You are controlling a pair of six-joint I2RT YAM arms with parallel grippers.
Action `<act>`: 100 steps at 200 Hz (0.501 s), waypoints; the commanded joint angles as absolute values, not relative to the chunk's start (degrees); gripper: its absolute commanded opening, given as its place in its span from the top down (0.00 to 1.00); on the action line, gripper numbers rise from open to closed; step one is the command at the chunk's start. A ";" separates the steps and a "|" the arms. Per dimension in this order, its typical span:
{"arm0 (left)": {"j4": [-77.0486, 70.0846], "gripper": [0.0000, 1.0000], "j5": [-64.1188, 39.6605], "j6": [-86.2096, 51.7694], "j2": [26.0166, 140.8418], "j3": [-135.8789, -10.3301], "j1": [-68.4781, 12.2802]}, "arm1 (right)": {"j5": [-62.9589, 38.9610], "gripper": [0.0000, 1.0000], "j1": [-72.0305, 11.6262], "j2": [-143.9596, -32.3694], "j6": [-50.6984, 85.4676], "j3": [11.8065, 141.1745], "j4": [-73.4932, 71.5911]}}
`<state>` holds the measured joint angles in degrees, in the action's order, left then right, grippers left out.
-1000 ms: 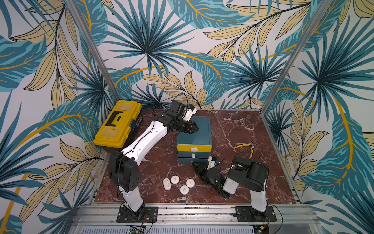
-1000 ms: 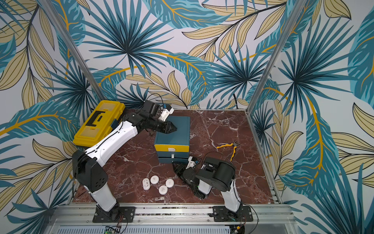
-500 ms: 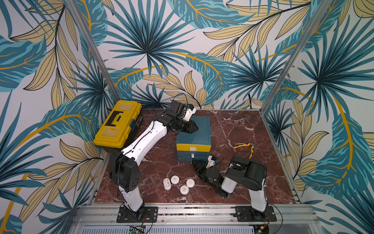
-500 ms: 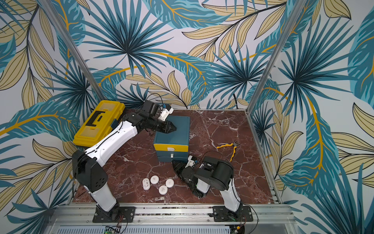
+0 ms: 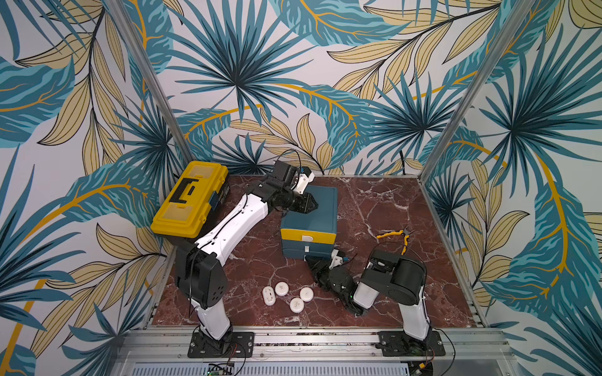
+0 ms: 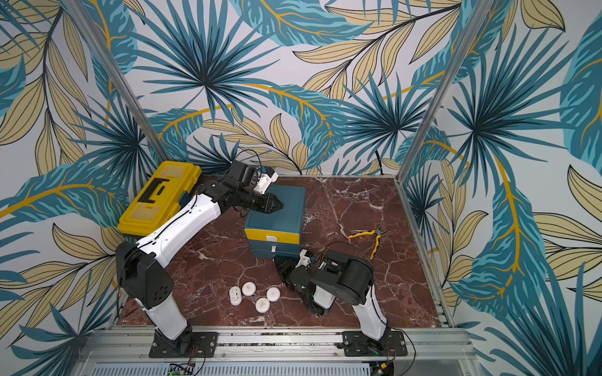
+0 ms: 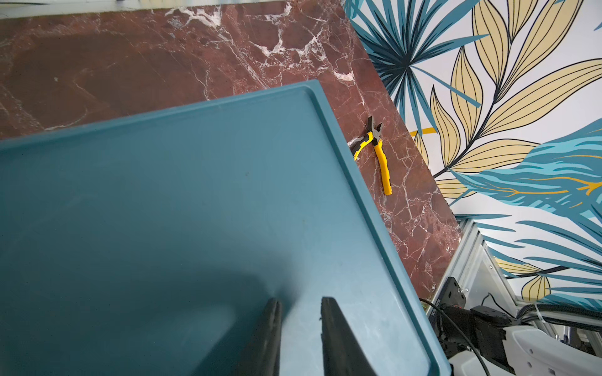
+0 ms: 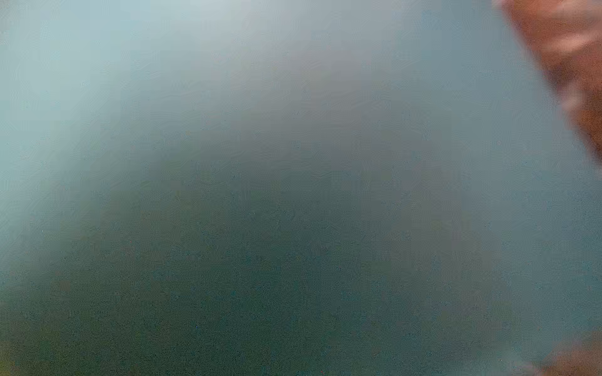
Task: Put the bluetooth earphones in the drawer according to color
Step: Open the drawer in the storage box.
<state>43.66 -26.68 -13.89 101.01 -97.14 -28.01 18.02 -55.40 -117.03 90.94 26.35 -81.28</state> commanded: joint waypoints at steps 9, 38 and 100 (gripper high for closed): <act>52.24 0.73 -22.76 -13.70 103.80 -93.53 -27.77 | 14.44 0.63 -56.10 -117.48 92.36 27.42 -82.09; 52.29 0.73 -22.75 -13.68 103.88 -93.64 -27.77 | 14.32 0.65 -56.12 -116.94 93.70 27.33 -82.09; 52.21 0.73 -22.58 -13.63 103.88 -93.41 -27.77 | 14.60 0.65 -56.51 -117.09 95.62 28.83 -82.09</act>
